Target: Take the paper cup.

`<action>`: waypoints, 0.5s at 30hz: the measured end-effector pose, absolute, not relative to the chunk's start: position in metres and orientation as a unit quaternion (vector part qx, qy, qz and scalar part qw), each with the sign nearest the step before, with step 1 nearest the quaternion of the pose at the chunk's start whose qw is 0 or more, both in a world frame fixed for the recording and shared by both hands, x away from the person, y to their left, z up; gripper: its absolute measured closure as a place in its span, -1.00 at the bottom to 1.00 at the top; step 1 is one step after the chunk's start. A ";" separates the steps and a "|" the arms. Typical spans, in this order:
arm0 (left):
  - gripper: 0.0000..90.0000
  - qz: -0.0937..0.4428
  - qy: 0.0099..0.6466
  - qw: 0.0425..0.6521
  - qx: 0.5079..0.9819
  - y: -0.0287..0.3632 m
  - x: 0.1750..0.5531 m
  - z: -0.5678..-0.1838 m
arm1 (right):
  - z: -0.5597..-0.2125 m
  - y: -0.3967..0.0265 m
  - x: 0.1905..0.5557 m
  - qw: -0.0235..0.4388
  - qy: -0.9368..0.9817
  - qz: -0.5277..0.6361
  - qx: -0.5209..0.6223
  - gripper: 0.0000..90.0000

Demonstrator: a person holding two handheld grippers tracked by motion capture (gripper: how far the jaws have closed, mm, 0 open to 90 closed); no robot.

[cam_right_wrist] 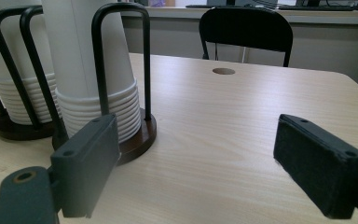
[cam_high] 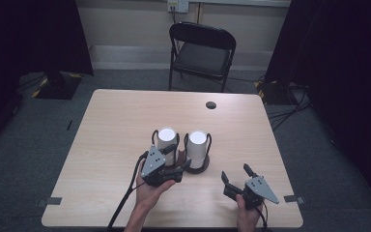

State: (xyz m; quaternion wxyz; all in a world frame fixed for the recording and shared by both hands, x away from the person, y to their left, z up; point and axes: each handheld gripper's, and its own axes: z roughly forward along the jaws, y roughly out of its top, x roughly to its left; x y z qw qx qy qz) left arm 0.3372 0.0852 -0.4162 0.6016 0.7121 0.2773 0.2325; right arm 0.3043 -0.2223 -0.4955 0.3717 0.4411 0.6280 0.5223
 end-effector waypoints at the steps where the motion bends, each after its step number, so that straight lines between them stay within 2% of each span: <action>1: -0.39 0.232 0.276 0.604 0.711 0.084 0.338 -0.415 | -0.496 -0.222 0.304 0.371 0.629 0.522 0.441 -0.69; 15: -0.37 0.213 0.269 0.599 0.723 0.075 0.361 -0.405 | -0.496 -0.222 0.304 0.372 0.628 0.522 0.442 -0.69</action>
